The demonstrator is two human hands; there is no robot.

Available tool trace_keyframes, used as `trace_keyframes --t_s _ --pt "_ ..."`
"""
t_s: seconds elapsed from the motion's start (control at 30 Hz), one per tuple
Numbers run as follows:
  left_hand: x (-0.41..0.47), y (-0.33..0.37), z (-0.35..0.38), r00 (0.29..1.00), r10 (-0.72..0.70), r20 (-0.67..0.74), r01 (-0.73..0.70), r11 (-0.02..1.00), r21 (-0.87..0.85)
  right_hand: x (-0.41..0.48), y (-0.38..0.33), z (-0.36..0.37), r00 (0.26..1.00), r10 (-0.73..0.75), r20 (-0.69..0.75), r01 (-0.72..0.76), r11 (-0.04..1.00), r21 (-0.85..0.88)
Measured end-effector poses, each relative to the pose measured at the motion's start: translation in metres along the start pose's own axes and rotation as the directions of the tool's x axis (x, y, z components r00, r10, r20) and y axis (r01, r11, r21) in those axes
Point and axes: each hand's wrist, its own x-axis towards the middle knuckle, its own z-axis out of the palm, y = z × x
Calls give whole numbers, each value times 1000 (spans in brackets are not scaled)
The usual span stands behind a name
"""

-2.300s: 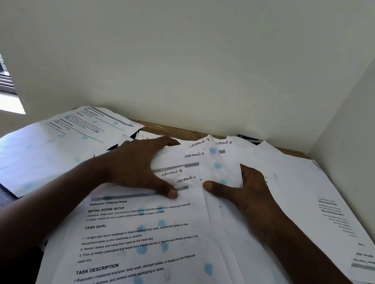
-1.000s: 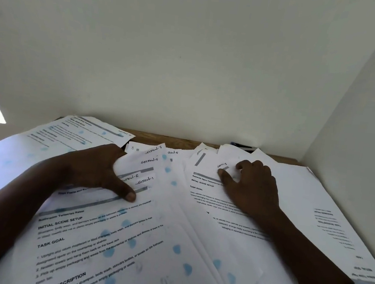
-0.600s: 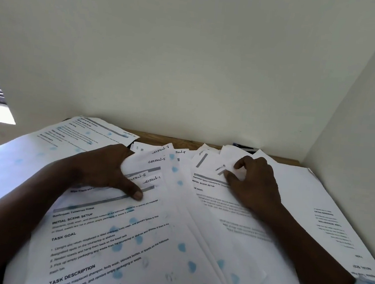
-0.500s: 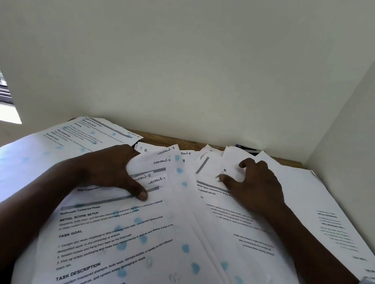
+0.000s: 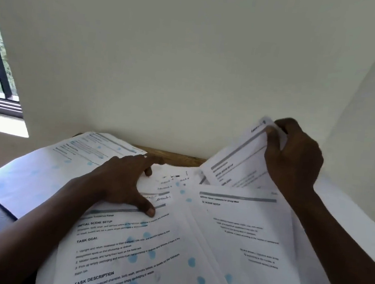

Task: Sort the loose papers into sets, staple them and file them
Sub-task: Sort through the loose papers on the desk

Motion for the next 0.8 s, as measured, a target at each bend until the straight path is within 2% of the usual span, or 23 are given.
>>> trace_keyframes --t_s 0.1,0.17,0.2,0.27,0.37,0.5,0.57,0.6,0.73,0.77,0.8 --pt "0 -1 3 999 25 -28 -22 995 95 33 -20 -17 986 -83 -146 89 996 31" --pt "3 -3 8 998 35 -53 -30 995 99 51 -37 -27 959 -145 -242 164 984 62" --pt "5 -3 9 994 46 -97 -43 999 32 58 -46 -32 944 -166 -286 196 978 77" --pt "6 0 7 961 55 -269 -121 965 -232 70 -66 -42 912 -190 -363 249 961 123" --pt "8 13 -4 853 2 -522 -317 796 -516 83 -98 -54 865 -185 -467 340 900 274" --pt "5 28 -22 787 -124 -605 -483 487 -728 99 -140 -58 813 -155 -561 478 727 492" --pt "3 27 -31 759 -187 -623 -526 386 -757 105 -155 -51 852 -59 -521 423 665 616" --pt "1 24 -35 731 -225 -644 -539 386 -748 106 -159 -44 875 -13 -485 373 656 656" --pt "1 -6 -42 588 -397 -705 -507 499 -703 63 -155 -6 916 185 -357 126 710 692" --pt "3 -19 -40 555 -436 -708 -473 535 -700 38 -150 5 946 167 -279 73 727 683" --pt "5 -32 -38 525 -462 -715 -431 579 -692 10 -144 15 985 90 -149 32 745 666"
